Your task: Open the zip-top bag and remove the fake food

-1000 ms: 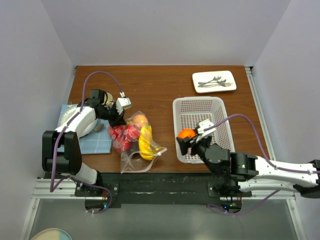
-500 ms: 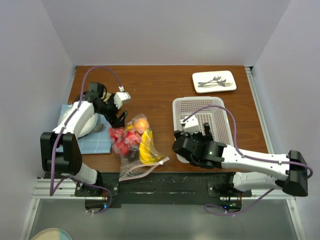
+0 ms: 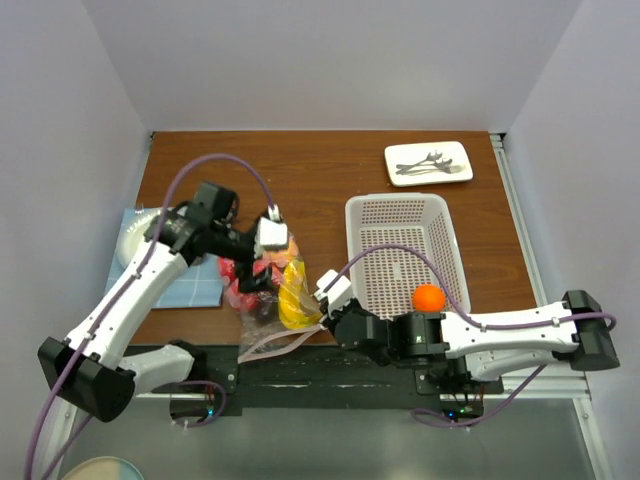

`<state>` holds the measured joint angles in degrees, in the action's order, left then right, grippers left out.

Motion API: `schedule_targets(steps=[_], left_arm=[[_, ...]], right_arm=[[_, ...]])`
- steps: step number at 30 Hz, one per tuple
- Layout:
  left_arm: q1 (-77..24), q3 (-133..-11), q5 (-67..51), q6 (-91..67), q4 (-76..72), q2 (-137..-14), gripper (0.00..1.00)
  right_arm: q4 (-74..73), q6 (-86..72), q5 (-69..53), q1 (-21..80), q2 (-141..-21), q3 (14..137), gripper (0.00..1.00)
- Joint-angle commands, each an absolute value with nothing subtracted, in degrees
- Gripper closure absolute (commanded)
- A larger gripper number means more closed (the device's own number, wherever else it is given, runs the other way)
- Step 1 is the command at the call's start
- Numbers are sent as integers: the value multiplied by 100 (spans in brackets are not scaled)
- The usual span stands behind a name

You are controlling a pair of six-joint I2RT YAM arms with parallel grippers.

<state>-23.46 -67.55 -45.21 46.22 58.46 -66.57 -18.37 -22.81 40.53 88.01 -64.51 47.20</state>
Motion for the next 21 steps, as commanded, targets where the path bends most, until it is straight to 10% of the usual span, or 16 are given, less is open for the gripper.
schedule_targets(steps=[1, 21], left_arm=[[-2881, -5741, -4185, 4667, 5723, -6390, 0], [-4851, -4018, -2339, 3533, 3744, -6213, 0]], right_arm=[[-161, -2161, 3181, 8798, -6451, 4089, 100], [-536, -2803, 3586, 8798, -6557, 3920, 100]])
